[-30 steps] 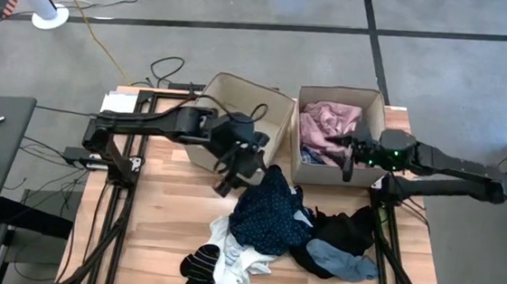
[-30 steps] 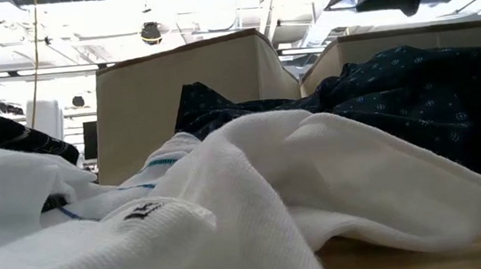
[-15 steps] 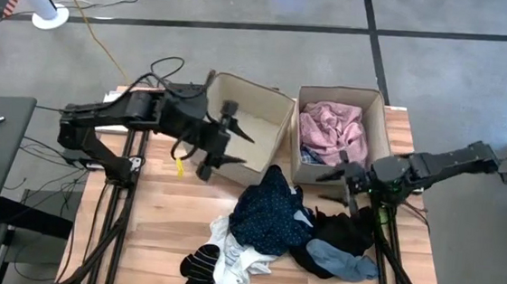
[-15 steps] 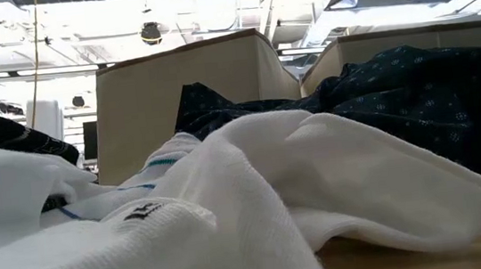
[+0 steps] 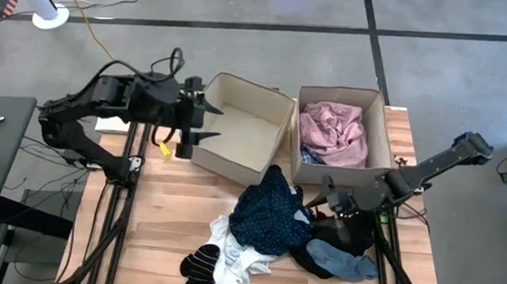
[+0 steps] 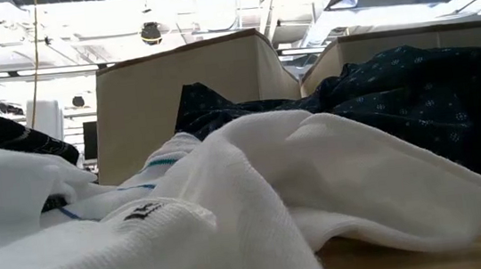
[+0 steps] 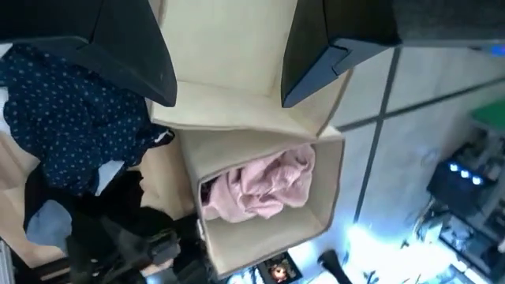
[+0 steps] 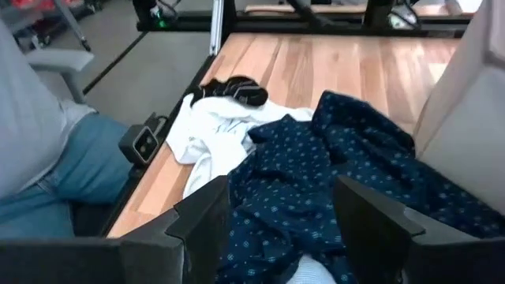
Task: Sort clothes
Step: Put the dark blue long sleeve shirt into the right laundry organizer
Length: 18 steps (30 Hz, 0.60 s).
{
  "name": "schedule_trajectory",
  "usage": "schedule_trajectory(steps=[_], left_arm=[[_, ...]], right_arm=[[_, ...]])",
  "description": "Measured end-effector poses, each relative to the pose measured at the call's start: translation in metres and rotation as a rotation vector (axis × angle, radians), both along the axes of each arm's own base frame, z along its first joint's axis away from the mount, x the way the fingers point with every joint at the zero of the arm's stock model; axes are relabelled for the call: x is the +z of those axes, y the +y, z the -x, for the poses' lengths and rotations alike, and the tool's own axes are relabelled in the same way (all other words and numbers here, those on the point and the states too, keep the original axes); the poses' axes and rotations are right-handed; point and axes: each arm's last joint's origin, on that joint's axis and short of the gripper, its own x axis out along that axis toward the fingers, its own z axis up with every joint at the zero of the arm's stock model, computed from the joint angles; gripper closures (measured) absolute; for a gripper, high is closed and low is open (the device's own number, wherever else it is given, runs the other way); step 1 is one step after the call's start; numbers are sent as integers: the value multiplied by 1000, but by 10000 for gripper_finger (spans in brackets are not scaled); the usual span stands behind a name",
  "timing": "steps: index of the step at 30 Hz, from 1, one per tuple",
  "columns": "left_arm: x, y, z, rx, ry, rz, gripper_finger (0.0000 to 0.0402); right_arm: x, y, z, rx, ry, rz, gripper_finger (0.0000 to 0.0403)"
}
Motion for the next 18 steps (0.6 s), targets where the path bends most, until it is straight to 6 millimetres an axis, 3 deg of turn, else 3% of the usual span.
schedule_trajectory(steps=[6, 18], left_arm=[[-21, 4, 14, 43, -17, 19, 178], [-90, 3, 48, 18, -154, 98, 178]], right_arm=[[-14, 10, -19, -1, 26, 15, 159], [-29, 21, -40, -1, 15, 11, 159]])
